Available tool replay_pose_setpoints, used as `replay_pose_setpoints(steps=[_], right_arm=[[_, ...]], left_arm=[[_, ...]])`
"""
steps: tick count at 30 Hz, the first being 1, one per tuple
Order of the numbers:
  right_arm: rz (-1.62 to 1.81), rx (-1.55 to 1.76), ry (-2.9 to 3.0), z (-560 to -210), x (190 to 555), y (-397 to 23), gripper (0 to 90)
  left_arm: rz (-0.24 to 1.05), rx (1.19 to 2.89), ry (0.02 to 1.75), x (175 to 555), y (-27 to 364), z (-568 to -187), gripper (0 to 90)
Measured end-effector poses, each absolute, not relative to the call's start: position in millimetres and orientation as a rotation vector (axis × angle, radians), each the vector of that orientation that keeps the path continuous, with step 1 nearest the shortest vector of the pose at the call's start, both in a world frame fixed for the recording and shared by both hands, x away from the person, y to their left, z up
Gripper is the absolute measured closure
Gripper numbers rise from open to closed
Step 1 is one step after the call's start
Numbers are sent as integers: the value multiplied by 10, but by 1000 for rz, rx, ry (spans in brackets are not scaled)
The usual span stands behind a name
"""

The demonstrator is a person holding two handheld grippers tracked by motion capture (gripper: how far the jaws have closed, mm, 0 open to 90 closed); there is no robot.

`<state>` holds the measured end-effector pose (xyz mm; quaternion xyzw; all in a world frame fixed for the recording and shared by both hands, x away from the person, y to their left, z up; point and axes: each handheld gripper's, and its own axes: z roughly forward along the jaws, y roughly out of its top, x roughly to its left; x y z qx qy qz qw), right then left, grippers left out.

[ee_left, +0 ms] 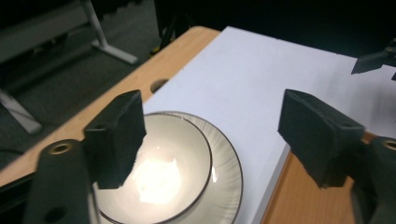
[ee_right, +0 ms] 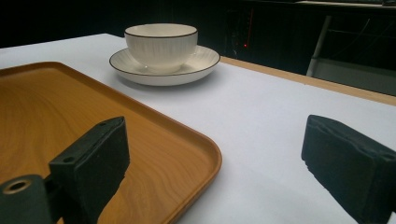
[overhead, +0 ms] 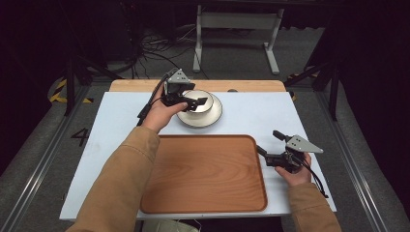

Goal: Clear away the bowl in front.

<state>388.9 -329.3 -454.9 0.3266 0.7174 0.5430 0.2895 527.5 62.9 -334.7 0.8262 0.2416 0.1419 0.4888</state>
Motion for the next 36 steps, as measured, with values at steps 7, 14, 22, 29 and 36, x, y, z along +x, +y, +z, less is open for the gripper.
replay_pose_setpoints(steps=[7, 14, 22, 29, 36], right_arm=[[1449, 867, 1914, -4549, 3889, -3293, 73], [1446, 874, 1909, -4549, 3886, -3294, 68], [1447, 874, 1908, -4549, 3885, -3294, 68], [1448, 872, 1911, -4549, 3886, -3294, 68], [1446, 868, 1911, -4549, 3887, -3293, 68]], left_arm=[[369, 2093, 577, 5305, 532, -3377, 246], [374, 2151, 627, 5360, 462, -3485, 234], [348, 2168, 648, 5429, 395, -3648, 312], [333, 2203, 664, 5455, 328, -3792, 335], [271, 2206, 695, 5502, 333, -3910, 405]])
